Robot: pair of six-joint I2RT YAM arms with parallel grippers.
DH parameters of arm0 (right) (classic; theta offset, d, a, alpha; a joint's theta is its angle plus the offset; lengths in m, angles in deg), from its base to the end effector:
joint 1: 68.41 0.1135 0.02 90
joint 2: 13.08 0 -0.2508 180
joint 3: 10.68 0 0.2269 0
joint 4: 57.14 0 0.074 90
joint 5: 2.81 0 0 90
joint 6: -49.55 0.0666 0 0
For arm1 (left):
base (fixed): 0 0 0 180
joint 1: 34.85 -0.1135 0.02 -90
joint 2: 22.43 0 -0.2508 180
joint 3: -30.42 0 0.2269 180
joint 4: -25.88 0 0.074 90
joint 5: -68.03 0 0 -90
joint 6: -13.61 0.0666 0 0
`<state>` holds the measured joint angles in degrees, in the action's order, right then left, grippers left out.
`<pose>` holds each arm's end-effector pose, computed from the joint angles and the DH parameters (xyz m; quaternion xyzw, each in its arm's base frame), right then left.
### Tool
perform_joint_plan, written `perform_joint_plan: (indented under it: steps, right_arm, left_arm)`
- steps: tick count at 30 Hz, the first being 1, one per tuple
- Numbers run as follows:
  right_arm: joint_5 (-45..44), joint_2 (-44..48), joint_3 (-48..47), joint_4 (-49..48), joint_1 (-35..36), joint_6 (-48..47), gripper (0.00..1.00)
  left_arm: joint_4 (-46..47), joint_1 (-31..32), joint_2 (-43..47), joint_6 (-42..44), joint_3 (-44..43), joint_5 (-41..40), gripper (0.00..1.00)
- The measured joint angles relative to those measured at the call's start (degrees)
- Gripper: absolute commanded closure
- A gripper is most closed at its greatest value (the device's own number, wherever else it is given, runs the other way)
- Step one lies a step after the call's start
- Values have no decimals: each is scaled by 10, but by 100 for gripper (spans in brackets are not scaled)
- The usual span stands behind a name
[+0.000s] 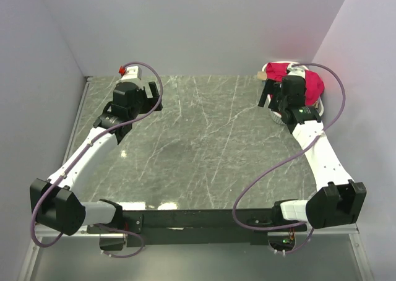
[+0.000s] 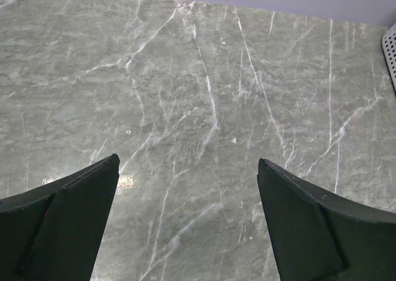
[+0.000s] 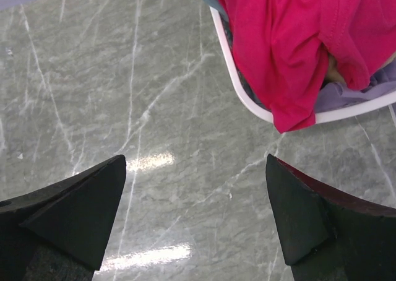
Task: Fold and stack the t-shirts
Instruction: Grab the tshirt from the pile
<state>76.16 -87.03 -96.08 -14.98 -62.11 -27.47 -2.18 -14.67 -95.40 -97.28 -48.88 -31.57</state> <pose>0.2925 0.0195 0.3284 0.0979 0.8608 0.0001 0.4994 0.2871 -0.0937 0.3266 -0.0521 0.8245 -0.1313 0.5479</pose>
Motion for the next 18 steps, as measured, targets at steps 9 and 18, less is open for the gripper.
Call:
perform_joint_plan:
  steps: [9,18]
  right_arm:
    - [21,13,8,-14,7,-2,0]
    - [0,-24,-12,2,4,5,0]
  left_arm:
    - [-3,0,-8,-24,0,-10,1]
    - [0,-24,-12,-45,0,8,1]
